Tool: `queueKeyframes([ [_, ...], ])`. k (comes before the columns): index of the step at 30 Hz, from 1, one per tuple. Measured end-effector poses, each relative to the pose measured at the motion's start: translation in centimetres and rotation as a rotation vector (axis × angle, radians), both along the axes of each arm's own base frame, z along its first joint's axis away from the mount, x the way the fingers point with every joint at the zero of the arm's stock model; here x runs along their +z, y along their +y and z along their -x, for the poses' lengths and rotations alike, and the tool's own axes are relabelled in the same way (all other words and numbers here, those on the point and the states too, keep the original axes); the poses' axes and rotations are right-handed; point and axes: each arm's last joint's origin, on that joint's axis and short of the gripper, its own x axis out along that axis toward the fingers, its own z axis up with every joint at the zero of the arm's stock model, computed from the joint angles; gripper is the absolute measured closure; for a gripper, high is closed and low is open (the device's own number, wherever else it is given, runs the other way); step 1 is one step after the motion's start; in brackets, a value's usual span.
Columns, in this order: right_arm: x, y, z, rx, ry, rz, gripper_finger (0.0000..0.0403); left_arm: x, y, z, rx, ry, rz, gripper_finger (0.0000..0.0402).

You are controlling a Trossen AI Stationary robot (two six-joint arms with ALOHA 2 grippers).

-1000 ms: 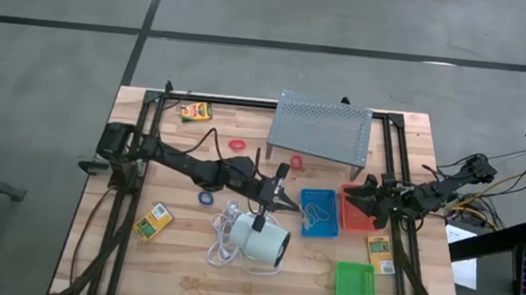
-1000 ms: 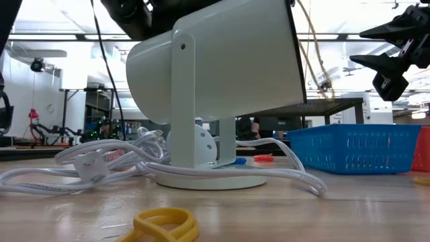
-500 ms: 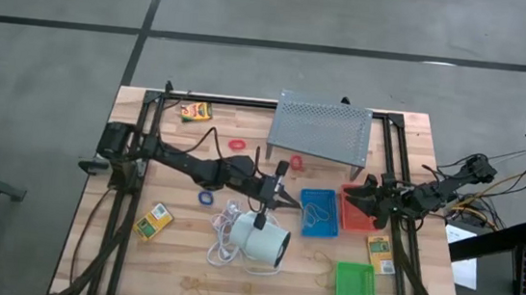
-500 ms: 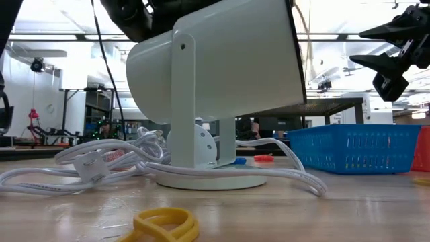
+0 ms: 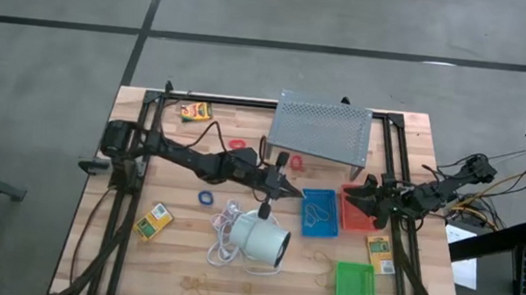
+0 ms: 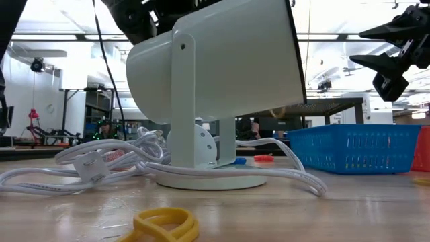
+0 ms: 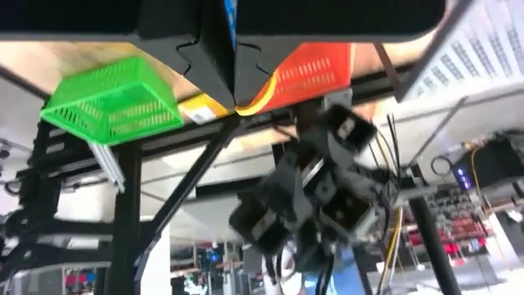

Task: Pick & Place Office Desk Supplies
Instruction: Put the yellow rubber band into the blue bin

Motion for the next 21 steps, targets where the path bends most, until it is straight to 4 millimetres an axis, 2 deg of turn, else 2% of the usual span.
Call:
queueKeyframes([
  [6,0.0,0.0,0.0,0.000,0.000,0.000,0.0218,-1.7,0.0,-0.6,0.001,0.014,0.028,0.0399],
  [18,0.0,0.0,0.0,0.000,0.000,0.000,0.0218,-3.3,0.0,-1.9,0.006,0.039,0.055,0.0399],
  [21,0.0,0.0,0.0,0.000,0.000,0.000,0.0218,-3.1,0.0,-2.3,0.002,0.031,0.058,0.0399],
])
